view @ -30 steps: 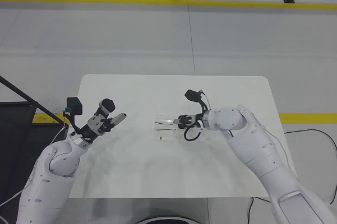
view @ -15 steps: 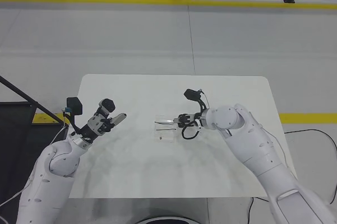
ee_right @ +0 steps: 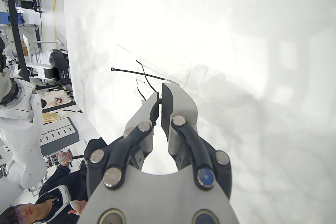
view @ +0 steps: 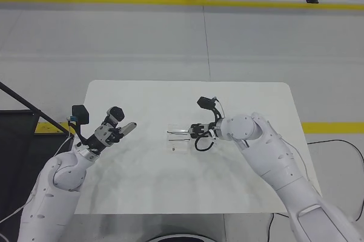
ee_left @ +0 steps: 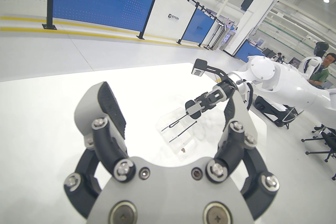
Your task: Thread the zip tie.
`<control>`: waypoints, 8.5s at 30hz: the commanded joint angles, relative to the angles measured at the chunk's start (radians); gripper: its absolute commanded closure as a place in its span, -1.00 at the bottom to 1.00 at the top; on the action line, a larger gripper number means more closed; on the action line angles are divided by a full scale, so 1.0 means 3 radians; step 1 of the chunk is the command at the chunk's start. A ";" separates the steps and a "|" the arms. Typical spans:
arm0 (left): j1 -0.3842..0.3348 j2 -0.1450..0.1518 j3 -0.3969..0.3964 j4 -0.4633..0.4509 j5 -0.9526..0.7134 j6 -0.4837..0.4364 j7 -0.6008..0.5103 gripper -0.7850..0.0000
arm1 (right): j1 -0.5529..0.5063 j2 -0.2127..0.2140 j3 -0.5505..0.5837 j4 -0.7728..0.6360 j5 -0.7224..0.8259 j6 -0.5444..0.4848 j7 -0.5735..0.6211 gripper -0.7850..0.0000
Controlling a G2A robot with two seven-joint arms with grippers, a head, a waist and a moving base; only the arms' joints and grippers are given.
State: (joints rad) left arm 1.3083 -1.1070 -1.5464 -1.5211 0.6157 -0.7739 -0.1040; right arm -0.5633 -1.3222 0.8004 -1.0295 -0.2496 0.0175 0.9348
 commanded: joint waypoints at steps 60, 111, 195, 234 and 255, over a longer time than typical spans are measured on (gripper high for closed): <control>-0.0550 0.0041 0.0072 0.0028 0.0852 -0.0720 0.0123 -1.00 | -0.0987 0.0514 0.0619 -0.2956 -0.2142 0.0200 0.1644 1.00; -0.1720 0.0818 0.2398 0.0140 0.0435 -0.0795 0.0038 0.29 | -0.0228 0.0385 0.0223 -0.3118 -0.1817 -0.0118 0.1867 1.00; -0.2976 0.0939 0.4302 0.0814 0.0678 -0.0795 0.1718 0.38 | -0.0005 0.0271 -0.0053 -0.2861 -0.1730 -0.0214 0.1825 1.00; -0.2769 0.0871 0.3893 0.0957 0.0630 -0.0795 0.2597 1.00 | -0.0925 0.0450 0.0560 -0.3425 -0.1872 -0.0493 0.1187 -1.00; -0.2615 0.0821 0.3677 0.0791 0.0347 -0.0705 0.2529 1.00 | -0.1187 0.0475 0.0598 -0.3397 -0.1722 -0.0776 0.0748 -1.00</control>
State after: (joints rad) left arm 0.5161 -0.8581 -0.4340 -1.2793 0.7288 -0.9732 0.6424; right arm -0.9094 -1.1806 0.9735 -2.0576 -0.7976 -0.1905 1.1860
